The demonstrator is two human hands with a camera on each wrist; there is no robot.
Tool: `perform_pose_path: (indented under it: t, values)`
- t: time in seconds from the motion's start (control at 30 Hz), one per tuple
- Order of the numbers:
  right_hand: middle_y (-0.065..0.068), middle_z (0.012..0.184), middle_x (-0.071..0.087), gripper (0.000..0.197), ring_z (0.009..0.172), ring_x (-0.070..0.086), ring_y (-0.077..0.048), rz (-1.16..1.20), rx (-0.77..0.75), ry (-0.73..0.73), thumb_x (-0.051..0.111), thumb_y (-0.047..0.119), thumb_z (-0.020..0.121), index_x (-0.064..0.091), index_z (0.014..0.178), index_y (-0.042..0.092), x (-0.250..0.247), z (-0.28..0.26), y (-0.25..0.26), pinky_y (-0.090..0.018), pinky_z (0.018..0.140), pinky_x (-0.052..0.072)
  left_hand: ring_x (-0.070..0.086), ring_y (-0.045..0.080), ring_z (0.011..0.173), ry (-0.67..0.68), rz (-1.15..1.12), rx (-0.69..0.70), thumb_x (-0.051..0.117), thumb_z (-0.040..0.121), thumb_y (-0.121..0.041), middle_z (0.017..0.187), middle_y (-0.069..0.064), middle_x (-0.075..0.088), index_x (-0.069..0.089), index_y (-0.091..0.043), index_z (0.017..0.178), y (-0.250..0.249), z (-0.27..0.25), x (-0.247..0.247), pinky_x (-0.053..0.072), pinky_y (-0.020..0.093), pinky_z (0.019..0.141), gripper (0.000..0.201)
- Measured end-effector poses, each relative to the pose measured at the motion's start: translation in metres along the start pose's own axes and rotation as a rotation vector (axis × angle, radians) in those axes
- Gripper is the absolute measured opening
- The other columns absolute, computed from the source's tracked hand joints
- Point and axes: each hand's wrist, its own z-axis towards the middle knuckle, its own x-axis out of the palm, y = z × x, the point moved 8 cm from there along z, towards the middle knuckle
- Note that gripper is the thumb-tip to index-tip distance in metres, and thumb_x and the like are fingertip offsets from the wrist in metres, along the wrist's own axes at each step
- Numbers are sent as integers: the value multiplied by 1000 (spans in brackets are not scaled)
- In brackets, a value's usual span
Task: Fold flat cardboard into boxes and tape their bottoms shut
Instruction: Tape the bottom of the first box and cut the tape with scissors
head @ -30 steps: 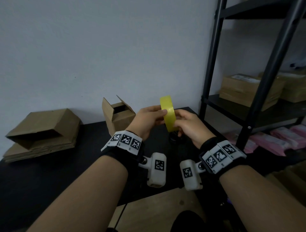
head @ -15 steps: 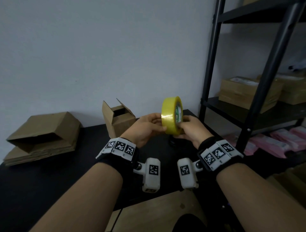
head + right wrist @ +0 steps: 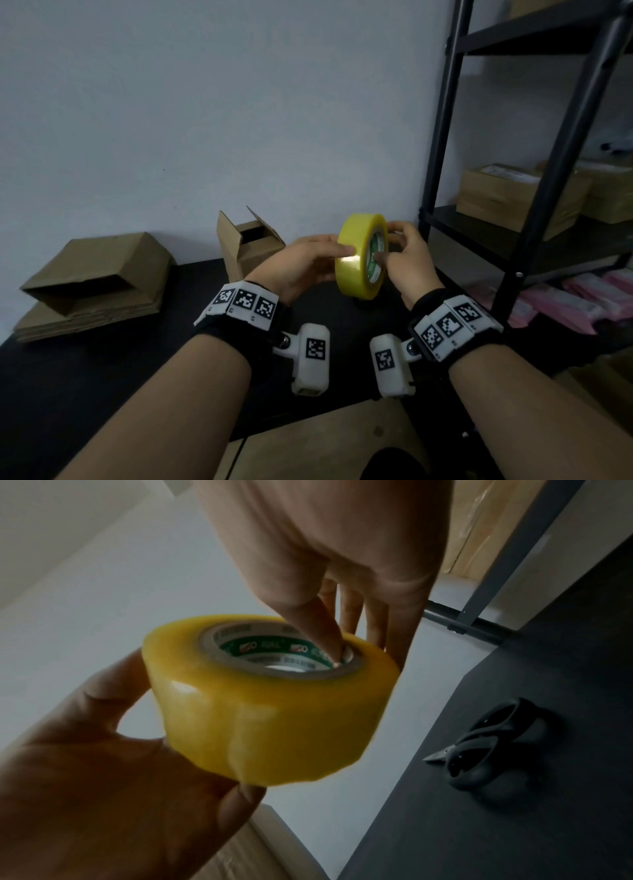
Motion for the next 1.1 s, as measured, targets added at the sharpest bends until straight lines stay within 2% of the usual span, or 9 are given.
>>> perform_pose_path:
  t: [0.2, 0.33, 0.43, 0.6, 0.73, 0.8, 0.93, 1.03, 1.1]
  values:
    - [3, 103, 62, 45, 93, 62, -12, 8, -86, -8, 53, -14, 85, 56, 98, 29, 1, -1, 11, -22, 72, 50, 65, 15, 92, 9, 28, -19, 66, 72, -24, 102, 7, 68, 64, -7, 116, 3, -1, 0, 50, 26, 80, 47]
    - [3, 98, 63, 47, 92, 63, -15, 17, -136, -10, 54, -13, 83, 57, 88, 34, 0, -4, 18, -22, 70, 49, 65, 15, 88, 2, 10, -24, 66, 74, -24, 96, 5, 69, 67, -10, 106, 5, -1, -1, 50, 25, 77, 35]
    - [4, 87, 63, 41, 82, 62, -13, 35, -173, -6, 54, -12, 82, 58, 84, 29, 2, -8, 24, -24, 67, 50, 65, 15, 88, -23, 14, -35, 64, 79, -27, 96, 3, 69, 68, -12, 104, 6, -1, -1, 50, 25, 78, 29]
    - [4, 81, 61, 37, 72, 58, -5, 39, -225, -1, 52, -12, 80, 57, 82, 24, 5, -12, 33, -22, 64, 48, 64, 12, 81, -19, 30, -26, 54, 91, -16, 86, 1, 68, 67, -11, 95, 4, -2, 5, 51, 23, 75, 14]
    - [7, 84, 60, 39, 72, 56, 3, 34, -232, -15, 50, -14, 81, 58, 85, 24, 4, -13, 37, -13, 66, 47, 68, 18, 87, 9, 43, 17, 57, 89, -6, 93, 7, 71, 67, -5, 101, 0, -3, 7, 56, 27, 81, 15]
    - [8, 93, 62, 38, 82, 58, 2, 33, -216, -20, 49, -12, 83, 60, 93, 23, 2, -13, 38, -10, 70, 46, 68, 21, 89, 10, 39, 28, 59, 88, -3, 97, 11, 72, 67, -3, 105, 1, -4, 7, 56, 30, 83, 19]
    - [5, 104, 61, 30, 96, 58, -6, 78, -123, -79, 50, -1, 88, 61, 111, 16, -4, -8, 32, -17, 77, 45, 64, 32, 108, -32, 65, 44, 65, 85, -4, 116, 17, 68, 64, -1, 119, 7, -2, 4, 49, 40, 99, 34]
    - [3, 98, 62, 21, 93, 60, -14, 148, -55, -115, 54, 7, 90, 62, 108, 12, -8, -8, 27, -28, 83, 49, 63, 29, 109, -65, 74, 68, 66, 84, -2, 118, 18, 66, 63, 0, 121, 7, -2, 4, 51, 34, 98, 37]
    - [2, 91, 62, 12, 87, 61, -15, 155, -38, -106, 59, 18, 92, 61, 102, 13, -7, -8, 25, -28, 76, 49, 64, 26, 106, -89, 81, 87, 66, 83, 3, 118, 19, 66, 62, 2, 121, 8, -1, 3, 53, 29, 93, 38]
